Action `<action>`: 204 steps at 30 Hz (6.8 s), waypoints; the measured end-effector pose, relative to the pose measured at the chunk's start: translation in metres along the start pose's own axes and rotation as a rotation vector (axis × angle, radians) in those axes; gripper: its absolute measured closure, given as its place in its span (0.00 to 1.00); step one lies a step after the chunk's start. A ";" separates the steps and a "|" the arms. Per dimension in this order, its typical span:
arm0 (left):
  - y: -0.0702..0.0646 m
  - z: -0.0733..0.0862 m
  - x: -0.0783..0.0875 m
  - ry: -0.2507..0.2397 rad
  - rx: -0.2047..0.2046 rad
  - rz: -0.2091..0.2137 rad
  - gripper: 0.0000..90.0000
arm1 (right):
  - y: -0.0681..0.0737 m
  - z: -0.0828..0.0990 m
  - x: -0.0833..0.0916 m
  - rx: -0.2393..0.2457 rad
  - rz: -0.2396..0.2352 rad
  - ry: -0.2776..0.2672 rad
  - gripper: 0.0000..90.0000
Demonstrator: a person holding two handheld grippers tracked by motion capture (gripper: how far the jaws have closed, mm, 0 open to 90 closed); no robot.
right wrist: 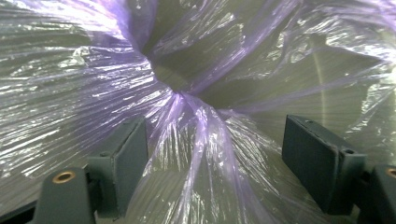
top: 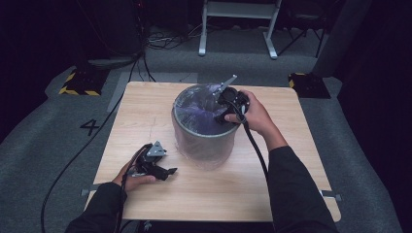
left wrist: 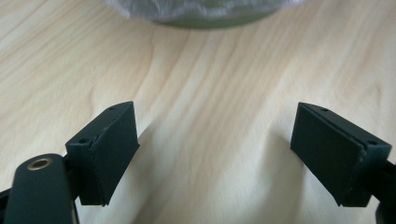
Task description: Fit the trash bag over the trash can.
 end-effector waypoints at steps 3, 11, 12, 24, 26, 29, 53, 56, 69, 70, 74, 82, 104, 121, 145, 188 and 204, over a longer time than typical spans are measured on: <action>-0.002 0.008 0.009 -0.002 0.011 -0.017 0.16 | 0.000 -0.001 0.003 -0.012 -0.004 -0.041 0.24; -0.008 0.015 0.019 -0.003 0.029 -0.039 0.16 | 0.001 -0.007 0.011 -0.045 -0.024 -0.167 0.25; -0.008 0.015 0.019 -0.003 0.028 -0.037 0.16 | 0.000 -0.007 0.012 -0.049 -0.021 -0.179 0.25; -0.008 0.015 0.018 -0.004 0.028 -0.033 0.16 | -0.003 -0.005 0.034 -0.102 -0.008 -0.276 0.26; -0.008 0.015 0.018 -0.004 0.028 -0.032 0.16 | -0.003 -0.004 0.037 -0.106 -0.007 -0.287 0.26; -0.008 0.015 0.018 -0.004 0.026 -0.030 0.16 | -0.004 -0.002 0.042 -0.104 -0.003 -0.302 0.25; -0.008 0.015 0.018 -0.003 0.024 -0.029 0.16 | 0.003 0.020 0.080 -0.050 0.014 -0.329 0.24; -0.008 0.015 0.018 -0.004 0.024 -0.029 0.16 | 0.003 0.024 0.084 -0.043 0.020 -0.324 0.24; -0.007 0.015 0.018 -0.003 0.023 -0.029 0.16 | 0.004 0.043 0.093 -0.034 0.050 -0.304 0.24; -0.007 0.015 0.018 -0.002 0.023 -0.030 0.16 | 0.004 0.044 0.093 -0.032 0.054 -0.300 0.24; -0.007 0.015 0.018 -0.003 0.023 -0.029 0.16 | 0.006 0.049 0.094 -0.025 0.061 -0.296 0.24; -0.007 0.015 0.018 -0.002 0.023 -0.030 0.16 | 0.008 0.058 0.094 -0.018 0.064 -0.285 0.24; -0.007 0.015 0.018 -0.004 0.023 -0.029 0.16 | 0.010 0.081 0.085 -0.006 0.058 -0.242 0.22; -0.007 0.014 0.018 -0.004 0.023 -0.029 0.16 | 0.013 0.106 0.064 -0.015 0.058 -0.155 0.18; -0.007 0.014 0.018 -0.004 0.023 -0.029 0.16 | 0.022 0.147 0.029 -0.026 0.041 -0.027 0.18; -0.007 0.014 0.018 -0.004 0.023 -0.029 0.16 | 0.039 0.243 0.015 -0.117 0.031 -0.030 0.19; -0.007 0.015 0.018 -0.002 0.023 -0.030 0.16 | 0.037 0.274 0.023 -0.212 0.063 -0.091 0.18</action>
Point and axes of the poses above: each handheld gripper's, and its own axes: x roughly backward along the jaws, z roughly out of its underside, y roughly to its left, the point moved 6 cm from there along -x, roughly forward along the jaws, and after that the axes turned 6 degrees about -y, right-handed, at the moved point
